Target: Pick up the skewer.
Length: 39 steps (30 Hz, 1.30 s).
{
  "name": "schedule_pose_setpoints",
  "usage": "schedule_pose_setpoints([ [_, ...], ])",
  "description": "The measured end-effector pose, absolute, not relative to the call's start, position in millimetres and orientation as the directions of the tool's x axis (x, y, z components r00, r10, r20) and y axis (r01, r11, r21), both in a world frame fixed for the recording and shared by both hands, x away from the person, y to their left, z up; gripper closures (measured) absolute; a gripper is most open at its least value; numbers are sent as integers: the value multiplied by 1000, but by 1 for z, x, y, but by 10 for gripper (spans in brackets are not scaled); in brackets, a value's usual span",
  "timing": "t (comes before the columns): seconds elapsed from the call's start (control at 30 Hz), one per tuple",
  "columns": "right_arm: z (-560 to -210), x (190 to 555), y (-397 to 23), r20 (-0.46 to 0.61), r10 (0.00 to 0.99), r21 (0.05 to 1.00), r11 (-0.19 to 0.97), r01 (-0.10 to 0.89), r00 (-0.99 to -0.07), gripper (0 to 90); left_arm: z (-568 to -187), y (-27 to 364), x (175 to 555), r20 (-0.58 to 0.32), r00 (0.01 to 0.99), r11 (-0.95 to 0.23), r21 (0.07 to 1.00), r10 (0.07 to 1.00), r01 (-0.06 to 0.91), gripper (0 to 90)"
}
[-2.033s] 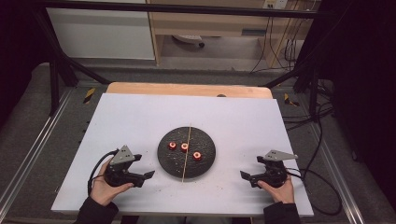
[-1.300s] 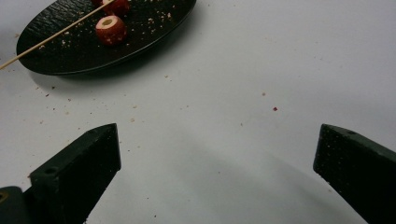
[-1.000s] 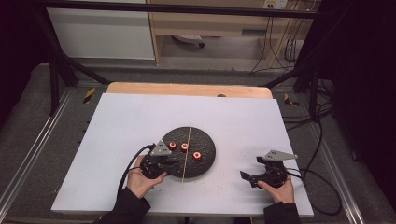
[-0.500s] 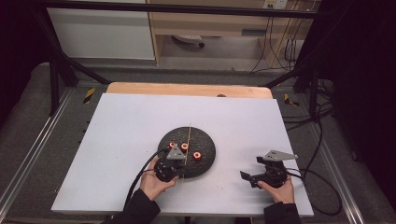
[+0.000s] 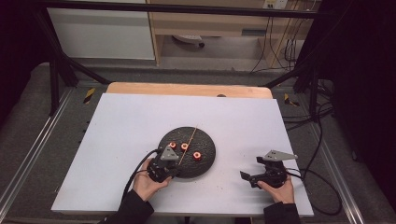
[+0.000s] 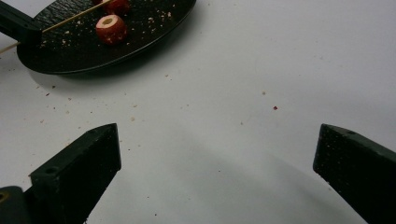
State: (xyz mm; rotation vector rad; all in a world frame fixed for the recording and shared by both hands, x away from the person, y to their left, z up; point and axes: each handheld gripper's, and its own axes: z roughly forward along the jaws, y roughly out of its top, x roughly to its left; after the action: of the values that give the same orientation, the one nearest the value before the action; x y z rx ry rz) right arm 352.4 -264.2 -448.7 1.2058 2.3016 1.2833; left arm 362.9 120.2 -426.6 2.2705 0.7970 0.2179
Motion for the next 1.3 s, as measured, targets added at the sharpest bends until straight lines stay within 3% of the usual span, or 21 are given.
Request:
schedule_pose_setpoints([
  [0.3, -448, 352, -265, 171, 757, 793, 274, 544, -630, 17, -418, 131, 365, -61, 773, -525, 700, 631, 484, 879],
  [0.37, -448, 352, -265, 171, 757, 794, 274, 543, -631, 17, -412, 131, 368, -49, 769, -531, 695, 637, 485, 780],
  [0.4, -448, 352, -265, 171, 757, 794, 274, 543, -631, 17, -409, 130, 369, -50, 766, -531, 691, 641, 490, 780],
  [0.43, -448, 352, -265, 171, 756, 794, 274, 543, -631, 17, -406, 130, 372, -48, 762, -533, 686, 646, 495, 691],
  [0.53, -448, 352, -265, 171, 754, 794, 276, 541, -634, 17, -403, 128, 382, -44, 745, -543, 657, 666, 524, 553],
  [0.7, -448, 353, -265, 172, 756, 793, 274, 544, -632, 17, -405, 121, 392, -32, 734, -570, 608, 678, 553, 440],
  [1.0, -448, 353, -265, 172, 754, 794, 275, 542, -634, 17, -409, 106, 402, -27, 720, -607, 516, 694, 605, 503],
  [1.3, -448, 353, -265, 174, 752, 794, 275, 543, -635, 16, -410, 102, 398, -24, 705, -605, 491, 709, 626, 672],
])
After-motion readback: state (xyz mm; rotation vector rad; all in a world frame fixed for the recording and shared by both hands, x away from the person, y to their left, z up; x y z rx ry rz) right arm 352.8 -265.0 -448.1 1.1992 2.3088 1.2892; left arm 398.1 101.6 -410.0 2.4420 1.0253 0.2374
